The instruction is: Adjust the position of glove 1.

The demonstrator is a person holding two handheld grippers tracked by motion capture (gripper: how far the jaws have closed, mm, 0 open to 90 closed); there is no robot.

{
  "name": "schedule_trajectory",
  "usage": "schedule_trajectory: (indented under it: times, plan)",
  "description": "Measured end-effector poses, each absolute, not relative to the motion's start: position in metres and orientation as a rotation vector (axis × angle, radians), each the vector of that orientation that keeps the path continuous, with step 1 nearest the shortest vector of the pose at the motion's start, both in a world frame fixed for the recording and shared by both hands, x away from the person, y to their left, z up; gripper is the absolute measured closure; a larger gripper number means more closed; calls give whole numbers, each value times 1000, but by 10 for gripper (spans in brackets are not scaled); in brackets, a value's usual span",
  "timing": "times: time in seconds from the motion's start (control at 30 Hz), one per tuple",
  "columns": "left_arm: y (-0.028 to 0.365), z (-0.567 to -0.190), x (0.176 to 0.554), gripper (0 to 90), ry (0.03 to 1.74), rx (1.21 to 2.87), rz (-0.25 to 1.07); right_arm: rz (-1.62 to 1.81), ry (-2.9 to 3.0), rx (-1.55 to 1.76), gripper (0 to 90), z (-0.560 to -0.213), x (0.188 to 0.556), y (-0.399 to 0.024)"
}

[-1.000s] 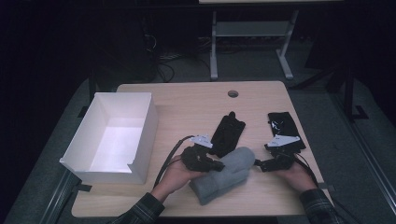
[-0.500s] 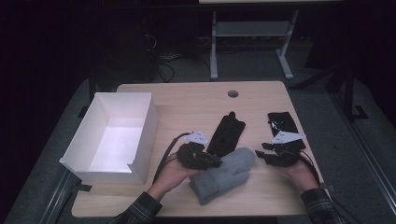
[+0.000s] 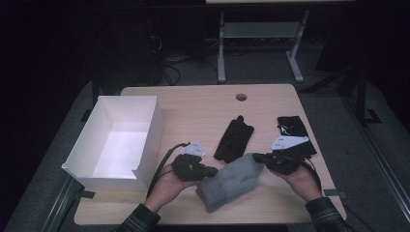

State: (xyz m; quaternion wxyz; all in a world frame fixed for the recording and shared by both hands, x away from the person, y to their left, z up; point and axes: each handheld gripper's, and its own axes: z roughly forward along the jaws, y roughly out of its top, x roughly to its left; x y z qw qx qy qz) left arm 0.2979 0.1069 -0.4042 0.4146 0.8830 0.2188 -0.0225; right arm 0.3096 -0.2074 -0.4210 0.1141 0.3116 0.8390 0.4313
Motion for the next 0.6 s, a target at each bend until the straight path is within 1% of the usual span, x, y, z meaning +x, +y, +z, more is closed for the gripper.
schedule_trajectory:
  times: [0.2,0.47,0.6]
  plan:
    - [100,-416,287,895,534,2307,-21,1175,2532,935,900,-438,323,-193]
    - [95,-427,276,898,528,2329,-36,1096,2597,961,900,-451,328,-188]
    - [94,-424,275,897,524,2319,-52,1099,2585,962,900,-452,326,-187]
